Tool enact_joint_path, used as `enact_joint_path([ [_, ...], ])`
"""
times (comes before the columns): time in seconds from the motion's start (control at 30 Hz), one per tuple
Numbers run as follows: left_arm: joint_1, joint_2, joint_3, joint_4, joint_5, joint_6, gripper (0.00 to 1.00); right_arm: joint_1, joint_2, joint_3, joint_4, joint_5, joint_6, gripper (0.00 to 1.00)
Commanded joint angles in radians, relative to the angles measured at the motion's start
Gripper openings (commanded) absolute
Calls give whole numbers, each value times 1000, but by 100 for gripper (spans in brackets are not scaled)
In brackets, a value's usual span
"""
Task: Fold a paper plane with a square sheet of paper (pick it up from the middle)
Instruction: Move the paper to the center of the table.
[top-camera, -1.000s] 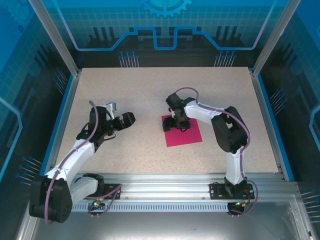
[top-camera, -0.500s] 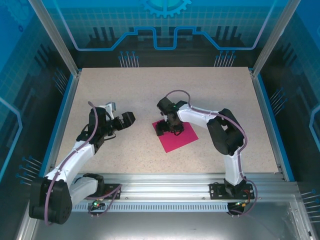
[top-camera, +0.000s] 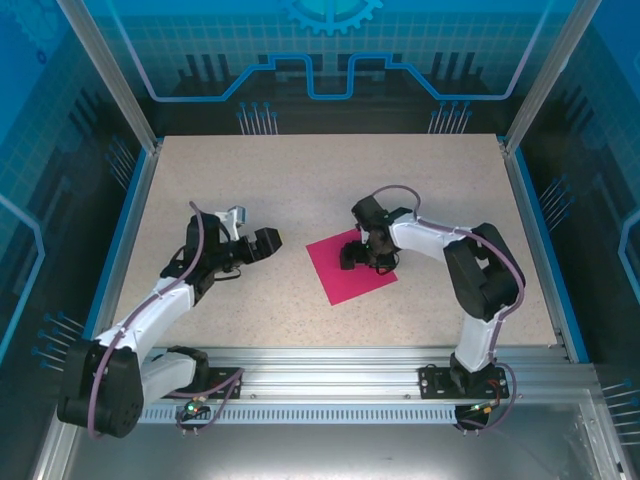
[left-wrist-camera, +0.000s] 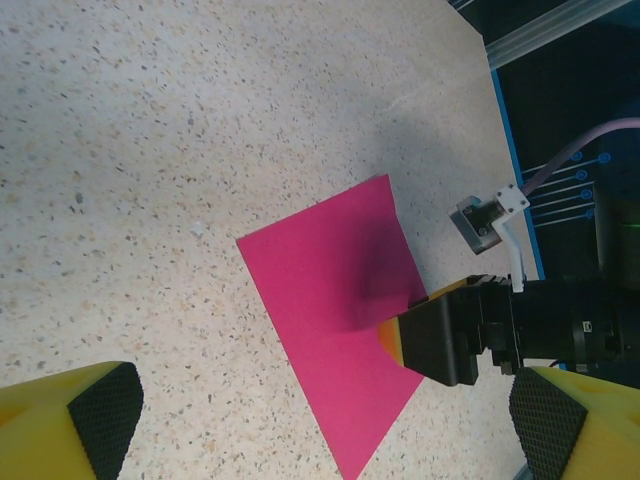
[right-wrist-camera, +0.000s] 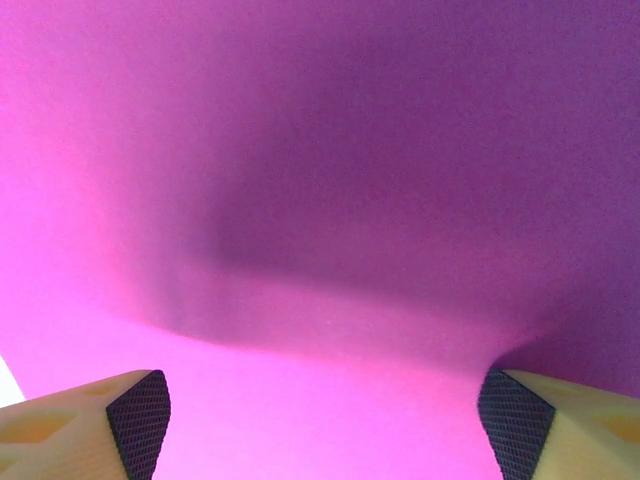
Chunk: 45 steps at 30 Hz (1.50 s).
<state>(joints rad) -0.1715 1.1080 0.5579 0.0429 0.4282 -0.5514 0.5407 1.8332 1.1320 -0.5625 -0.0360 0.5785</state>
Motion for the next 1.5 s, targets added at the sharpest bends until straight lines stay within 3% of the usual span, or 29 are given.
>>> enact_joint_path([
  [0.0,-17,16,-12,14,28,-11,98,13,-27,-102,6,-48,97,85],
  [0.23,-40,23,-5,17,26,-8,99,106,-114,-170,48,-29,187,86],
  [0.43,-48,20,5,-18,22,11,99,148,-108,-13,-167,171,132,90],
  [0.57,-48,13,-9,-19,-1,5,99,186,-49,108,-281,222,78,96],
  [1.03,-48,31,-9,-29,-8,18,98,201,150,288,-350,205,83,99],
  [1.47,-48,68,0,-18,3,14,99,200,250,327,-355,173,83,100],
])
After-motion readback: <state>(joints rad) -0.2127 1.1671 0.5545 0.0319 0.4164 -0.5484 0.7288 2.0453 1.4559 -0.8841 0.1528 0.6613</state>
